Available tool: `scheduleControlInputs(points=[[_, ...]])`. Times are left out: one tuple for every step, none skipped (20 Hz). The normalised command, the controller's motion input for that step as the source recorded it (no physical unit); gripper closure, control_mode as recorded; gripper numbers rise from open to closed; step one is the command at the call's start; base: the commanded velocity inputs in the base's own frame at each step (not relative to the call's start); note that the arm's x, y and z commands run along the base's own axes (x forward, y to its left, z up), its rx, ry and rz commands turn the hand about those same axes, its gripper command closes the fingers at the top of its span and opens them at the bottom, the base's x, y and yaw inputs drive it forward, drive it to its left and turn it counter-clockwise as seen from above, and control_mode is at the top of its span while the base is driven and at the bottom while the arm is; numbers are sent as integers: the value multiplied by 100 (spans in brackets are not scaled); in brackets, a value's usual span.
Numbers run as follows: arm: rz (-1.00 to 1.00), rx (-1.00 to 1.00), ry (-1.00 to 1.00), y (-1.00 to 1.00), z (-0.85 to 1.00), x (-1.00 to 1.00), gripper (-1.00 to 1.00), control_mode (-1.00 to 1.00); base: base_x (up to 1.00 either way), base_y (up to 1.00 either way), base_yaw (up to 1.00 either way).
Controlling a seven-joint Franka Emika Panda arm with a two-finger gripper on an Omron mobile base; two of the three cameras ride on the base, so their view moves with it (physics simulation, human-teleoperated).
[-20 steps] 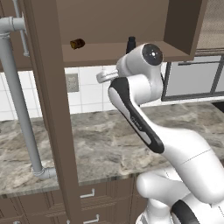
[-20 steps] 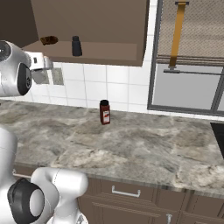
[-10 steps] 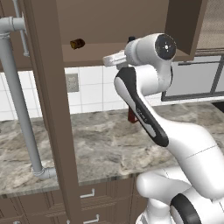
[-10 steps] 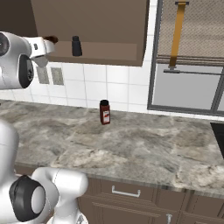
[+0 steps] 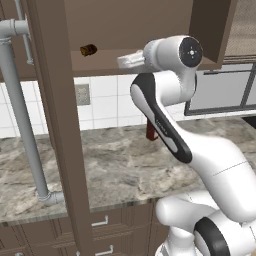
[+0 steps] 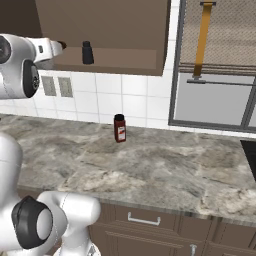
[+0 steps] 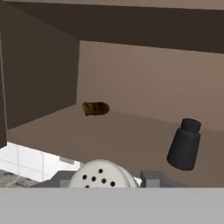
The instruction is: Pick the shaker and shaker from the counter and place them in the cabinet.
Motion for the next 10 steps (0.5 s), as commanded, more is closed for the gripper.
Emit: scheduleControlInputs(points=[[0,10,0,0,-5,18,100,-100,0,0,0],[0,10,0,0,-6,20,100,-100,0,0,0],[0,7,0,0,-1,21,100,-100,0,0,0],[0,8,0,0,-12,26,100,-100,0,0,0],[0,11,0,0,-29,34,100,-100,0,0,0],[0,11,0,0,-28,31,100,-100,0,0,0],[0,9,0,0,-22,27,100,-100,0,0,0],[0,9,0,0,-19,26,100,-100,0,0,0],[0,8,0,0,-24,25,100,-100,0,0,0],[0,8,0,0,-31,28,100,-100,0,0,0]])
